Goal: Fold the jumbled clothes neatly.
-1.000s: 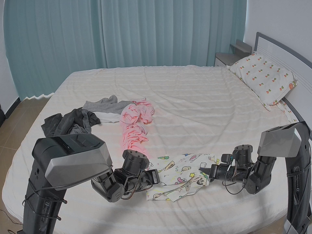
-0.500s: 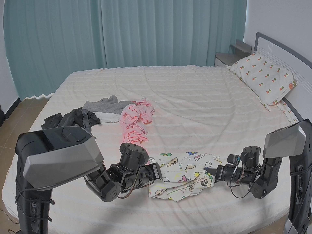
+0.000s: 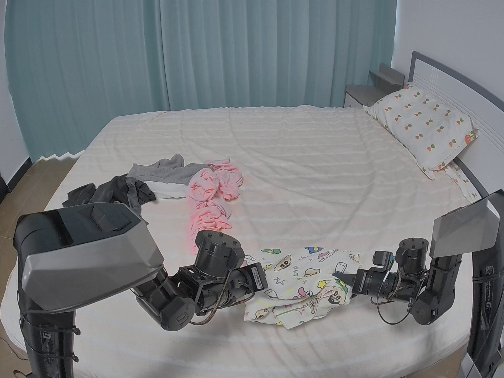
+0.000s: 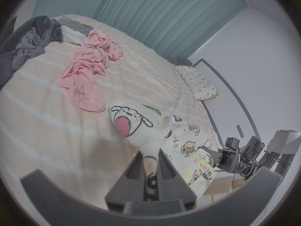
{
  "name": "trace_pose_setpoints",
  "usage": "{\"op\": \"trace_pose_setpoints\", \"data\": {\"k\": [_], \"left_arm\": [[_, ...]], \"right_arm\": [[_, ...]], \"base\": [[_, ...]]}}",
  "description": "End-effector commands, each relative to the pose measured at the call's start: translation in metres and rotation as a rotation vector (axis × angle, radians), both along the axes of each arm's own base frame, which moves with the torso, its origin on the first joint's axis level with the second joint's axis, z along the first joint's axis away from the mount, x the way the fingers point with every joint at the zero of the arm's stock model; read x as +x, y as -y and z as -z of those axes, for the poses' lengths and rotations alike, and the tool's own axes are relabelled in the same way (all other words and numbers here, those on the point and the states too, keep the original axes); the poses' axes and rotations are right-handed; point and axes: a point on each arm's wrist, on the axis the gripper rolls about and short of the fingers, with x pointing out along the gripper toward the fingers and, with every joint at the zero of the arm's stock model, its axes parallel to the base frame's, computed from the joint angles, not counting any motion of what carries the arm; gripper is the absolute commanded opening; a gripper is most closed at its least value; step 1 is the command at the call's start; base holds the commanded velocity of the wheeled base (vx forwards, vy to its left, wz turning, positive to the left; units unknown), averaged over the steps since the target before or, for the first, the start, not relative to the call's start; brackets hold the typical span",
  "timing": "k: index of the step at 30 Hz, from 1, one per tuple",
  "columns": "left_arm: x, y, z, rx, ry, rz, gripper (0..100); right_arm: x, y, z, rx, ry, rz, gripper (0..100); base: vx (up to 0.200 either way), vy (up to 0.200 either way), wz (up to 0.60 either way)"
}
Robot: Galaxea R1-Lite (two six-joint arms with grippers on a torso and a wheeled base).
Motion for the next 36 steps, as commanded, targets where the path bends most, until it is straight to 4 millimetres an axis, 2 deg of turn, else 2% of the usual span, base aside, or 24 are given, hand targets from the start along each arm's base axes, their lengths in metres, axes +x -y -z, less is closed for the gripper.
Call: {"op": "trace_pose_setpoints", "data": {"k": [1,8,23,34,36], "left_arm": [[-0.0019,-0.0002,0.0001,0.005,0.0,-0.003,0],[-0.0031,0.0009,0.0009,0.007,-0.002,-0.002,0],[-0.0035,0.0005,0.0014,-0.002,-0.011,-0.018,0],[0.0027,0.0062,-0.0036,-0.01,-0.027,-0.023,0],[0.0052,0.0082,-0.0057,-0.008,-0.03,-0.023,0]], "right_arm": [[-0.0008,0.001,-0.0018,0.001,0.002,0.002,0],[-0.0001,0.0028,-0.0004,0.0,-0.002,0.008,0],[0.0,0.0027,-0.001,0.0,0.001,0.008,0],[0.0006,0.0031,-0.003,0.004,0.019,0.011,0],[0.0007,0.0031,-0.0031,0.005,0.02,0.011,0]], "base": [[0.0,0.0,0.0],[0.0,0.0,0.0],[-0.2,0.0,0.0],[0.0,0.0,0.0],[0.0,-0.2,0.0]]}}
